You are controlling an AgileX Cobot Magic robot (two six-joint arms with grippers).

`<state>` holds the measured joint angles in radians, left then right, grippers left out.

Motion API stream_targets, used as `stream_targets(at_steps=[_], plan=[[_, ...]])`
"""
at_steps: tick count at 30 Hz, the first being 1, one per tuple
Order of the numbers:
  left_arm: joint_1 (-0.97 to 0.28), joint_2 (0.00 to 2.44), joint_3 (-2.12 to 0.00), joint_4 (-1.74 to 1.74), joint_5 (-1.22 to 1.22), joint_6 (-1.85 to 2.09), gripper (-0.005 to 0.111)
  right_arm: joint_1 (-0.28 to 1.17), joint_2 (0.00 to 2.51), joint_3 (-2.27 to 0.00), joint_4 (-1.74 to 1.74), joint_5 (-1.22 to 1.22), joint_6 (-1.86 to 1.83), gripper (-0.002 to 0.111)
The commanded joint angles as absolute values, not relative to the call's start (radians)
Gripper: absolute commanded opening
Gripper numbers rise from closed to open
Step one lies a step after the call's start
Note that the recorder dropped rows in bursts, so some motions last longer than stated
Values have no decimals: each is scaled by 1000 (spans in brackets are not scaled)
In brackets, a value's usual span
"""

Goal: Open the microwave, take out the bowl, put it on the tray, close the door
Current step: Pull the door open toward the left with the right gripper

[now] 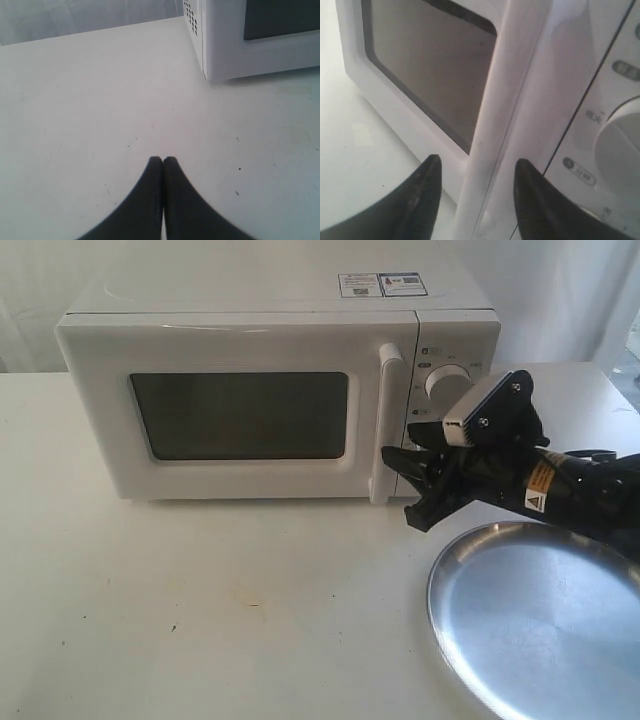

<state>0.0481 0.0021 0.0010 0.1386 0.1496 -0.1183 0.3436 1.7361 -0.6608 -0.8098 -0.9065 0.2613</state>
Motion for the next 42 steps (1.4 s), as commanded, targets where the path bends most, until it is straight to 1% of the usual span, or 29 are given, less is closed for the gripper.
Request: stream_targets(at_steps=[1,11,14,16,18,20,21,22,26,30,33,36,42], plan=[[47,0,0,135,149,-125,0,338,1737,-686,-810,-915,248,42],[47,0,0,135,149,-125,0,338,1766,-763,-913,-853,367,42],[47,0,0,135,149,-125,0,338,1815,-801,-936,-870,396,42],[47,0,0,135,149,-125,0,338,1849,-816,-944,-900,409,40],[47,0,0,135,149,-125,0,338,1873,-825,-949,-916,410,32],[47,0,0,135,149,-125,0,338,1878,-828,-949,-936,399,16],[47,0,0,135,149,-125,0,338,1878,-828,-954,-947,397,5],[47,0,0,135,149,-125,0,338,1878,-828,-961,-964,397,0],[47,0,0,135,149,-125,0,338,1878,-826,-1030,-1063,391,0],[47,0,0,135,149,-125,0,338,1876,-826,-1152,-1221,403,0],[47,0,0,135,149,-125,0,367,1868,-820,-1252,-1221,422,0],[47,0,0,135,149,-125,0,410,1832,-780,-1274,-1221,396,0],[47,0,0,135,149,-125,0,442,1693,-703,-1333,-1221,389,0]])
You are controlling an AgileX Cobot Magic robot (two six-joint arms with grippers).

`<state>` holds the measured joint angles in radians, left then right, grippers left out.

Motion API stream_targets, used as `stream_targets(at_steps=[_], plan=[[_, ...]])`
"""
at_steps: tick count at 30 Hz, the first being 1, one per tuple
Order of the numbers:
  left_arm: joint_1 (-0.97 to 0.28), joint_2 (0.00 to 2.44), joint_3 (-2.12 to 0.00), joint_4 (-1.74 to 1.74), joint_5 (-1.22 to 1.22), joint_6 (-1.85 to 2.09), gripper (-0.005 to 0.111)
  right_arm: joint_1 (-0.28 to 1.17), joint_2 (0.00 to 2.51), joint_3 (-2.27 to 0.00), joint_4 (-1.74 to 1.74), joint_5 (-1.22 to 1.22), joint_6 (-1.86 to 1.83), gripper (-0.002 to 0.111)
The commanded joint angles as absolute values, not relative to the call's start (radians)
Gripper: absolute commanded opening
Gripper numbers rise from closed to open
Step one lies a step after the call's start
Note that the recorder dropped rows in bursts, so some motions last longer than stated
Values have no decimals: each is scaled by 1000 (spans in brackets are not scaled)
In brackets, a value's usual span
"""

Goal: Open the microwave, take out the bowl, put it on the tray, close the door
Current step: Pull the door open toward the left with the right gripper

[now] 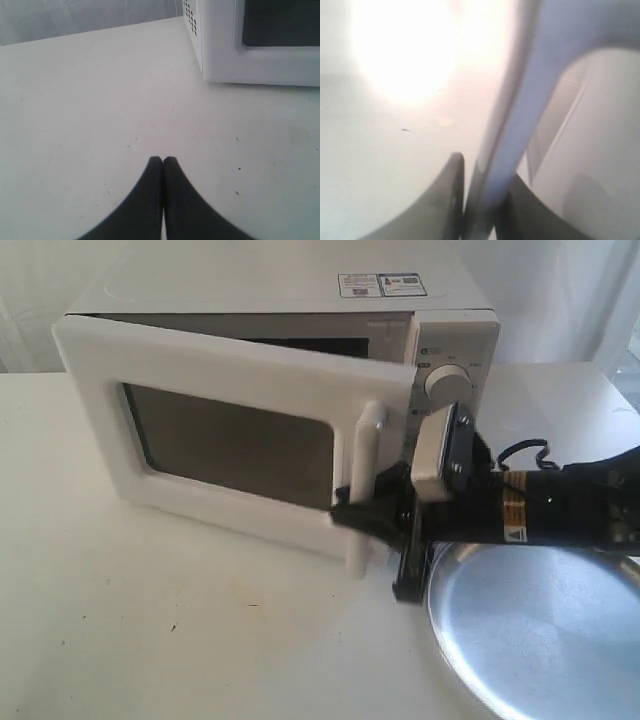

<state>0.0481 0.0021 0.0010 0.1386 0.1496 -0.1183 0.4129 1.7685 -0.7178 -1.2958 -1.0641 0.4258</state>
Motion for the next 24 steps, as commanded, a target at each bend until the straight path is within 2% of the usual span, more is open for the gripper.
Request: stream_targets(at_steps=[1,4,8,13,19,24], plan=[[47,0,0,135,149,-125,0,438,1675,-687,-1332,-1221,396,0],[47,0,0,135,149,-125,0,439,1613,-631,-1317,-1221,398,0],[47,0,0,135,149,-125,0,439,1528,-555,-1264,-1029,429,0],[47,0,0,135,149,-125,0,439,1404,-455,-1252,-981,553,0],[47,0,0,135,149,-125,0,439,1204,-371,-1207,-711,699,0],[47,0,0,135,149,-125,0,439,1014,-301,-1207,-659,772,0]])
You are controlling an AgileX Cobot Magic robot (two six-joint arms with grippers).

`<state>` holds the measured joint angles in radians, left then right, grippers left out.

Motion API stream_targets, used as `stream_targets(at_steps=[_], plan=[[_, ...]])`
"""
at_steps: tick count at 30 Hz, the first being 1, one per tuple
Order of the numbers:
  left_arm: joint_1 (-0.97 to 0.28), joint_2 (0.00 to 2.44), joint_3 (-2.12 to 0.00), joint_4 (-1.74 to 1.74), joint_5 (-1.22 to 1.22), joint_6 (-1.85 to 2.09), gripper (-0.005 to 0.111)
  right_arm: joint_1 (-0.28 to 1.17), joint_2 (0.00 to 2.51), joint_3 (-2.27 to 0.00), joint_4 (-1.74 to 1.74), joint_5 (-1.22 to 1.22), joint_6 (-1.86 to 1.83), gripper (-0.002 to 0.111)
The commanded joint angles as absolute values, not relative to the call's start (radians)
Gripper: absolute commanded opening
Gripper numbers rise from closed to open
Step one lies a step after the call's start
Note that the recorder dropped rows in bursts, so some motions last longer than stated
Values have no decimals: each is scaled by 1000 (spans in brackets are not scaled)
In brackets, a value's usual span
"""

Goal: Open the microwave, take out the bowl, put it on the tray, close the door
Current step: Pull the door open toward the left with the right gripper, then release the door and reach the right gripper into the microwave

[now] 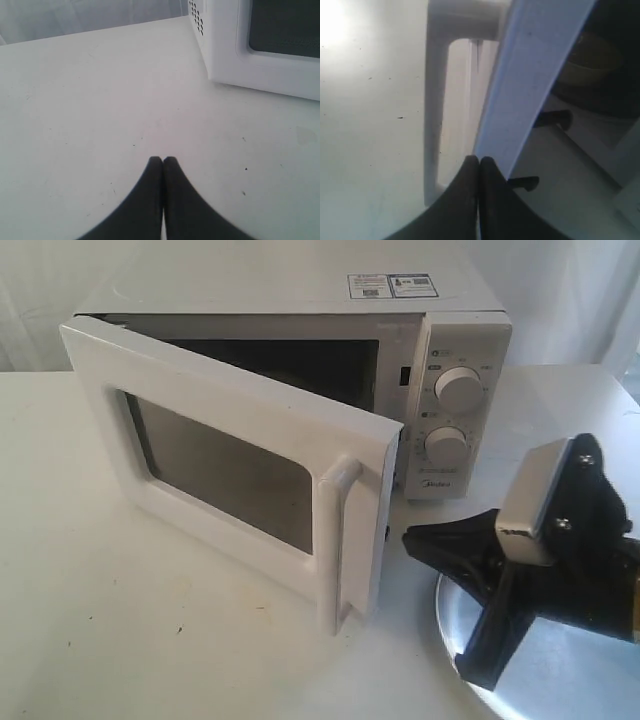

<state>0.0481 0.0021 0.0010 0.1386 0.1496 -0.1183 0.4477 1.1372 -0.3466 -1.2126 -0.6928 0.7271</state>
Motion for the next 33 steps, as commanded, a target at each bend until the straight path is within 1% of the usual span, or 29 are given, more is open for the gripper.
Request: stream_targets(at_steps=[1,3,5,7,11,16,23,29,33], plan=[[47,0,0,135,149,-125,0,439,976,-296,-1204,-624,772,0],[47,0,0,135,149,-125,0,439,918,-296,-1156,-539,759,0],[47,0,0,135,149,-125,0,439,894,-302,-1011,-490,656,0],[47,0,0,135,149,-125,0,439,901,-304,-901,-539,566,0],[47,0,0,135,149,-125,0,439,993,-321,-887,-790,497,0],[47,0,0,135,149,-125,0,439,1182,-396,-805,-795,436,0],[47,0,0,135,149,-125,0,439,1329,-463,-823,-877,422,0],[47,0,0,135,149,-125,0,472,1425,-522,-1053,-996,535,0],[47,0,0,135,149,-125,0,509,1468,-537,-1100,-1044,560,0]])
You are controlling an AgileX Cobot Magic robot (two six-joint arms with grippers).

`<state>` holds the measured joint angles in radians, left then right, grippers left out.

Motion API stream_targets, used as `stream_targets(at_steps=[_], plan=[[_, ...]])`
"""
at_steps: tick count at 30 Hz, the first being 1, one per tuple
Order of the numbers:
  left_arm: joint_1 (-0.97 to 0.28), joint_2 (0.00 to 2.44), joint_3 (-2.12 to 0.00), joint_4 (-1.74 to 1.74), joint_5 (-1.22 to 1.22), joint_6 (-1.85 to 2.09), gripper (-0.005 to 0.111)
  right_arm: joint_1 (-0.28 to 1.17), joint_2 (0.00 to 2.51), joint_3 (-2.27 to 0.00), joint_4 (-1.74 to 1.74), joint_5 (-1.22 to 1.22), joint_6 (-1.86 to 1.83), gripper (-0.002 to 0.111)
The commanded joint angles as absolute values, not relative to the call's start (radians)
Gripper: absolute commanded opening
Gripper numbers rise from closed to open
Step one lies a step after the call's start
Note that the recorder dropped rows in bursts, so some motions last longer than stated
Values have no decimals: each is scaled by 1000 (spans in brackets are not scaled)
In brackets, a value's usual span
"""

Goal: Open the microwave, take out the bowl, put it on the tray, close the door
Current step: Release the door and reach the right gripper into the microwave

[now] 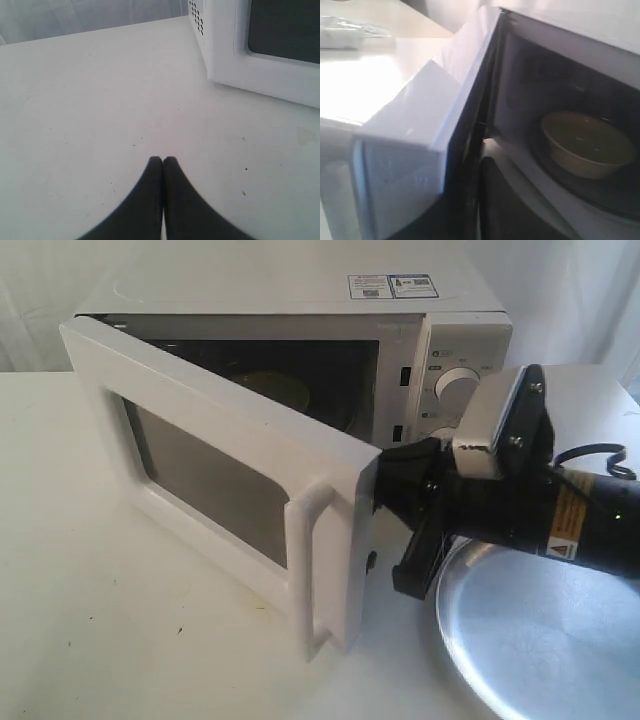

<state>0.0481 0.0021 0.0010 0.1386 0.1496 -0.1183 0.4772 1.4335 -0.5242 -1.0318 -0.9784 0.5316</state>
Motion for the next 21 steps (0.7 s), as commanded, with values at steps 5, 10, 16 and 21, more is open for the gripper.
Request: stream_targets(at_steps=[5,10,16,21], plan=[[47,0,0,135,149,-125,0,560,1478,-537,-1204,-1094,593,0],[47,0,0,135,149,-125,0,598,1478,-537,-1278,-1107,633,0],[47,0,0,135,149,-125,0,609,1478,-537,-1290,-1074,637,0],[47,0,0,135,149,-125,0,609,1478,-537,-1069,-839,591,0]])
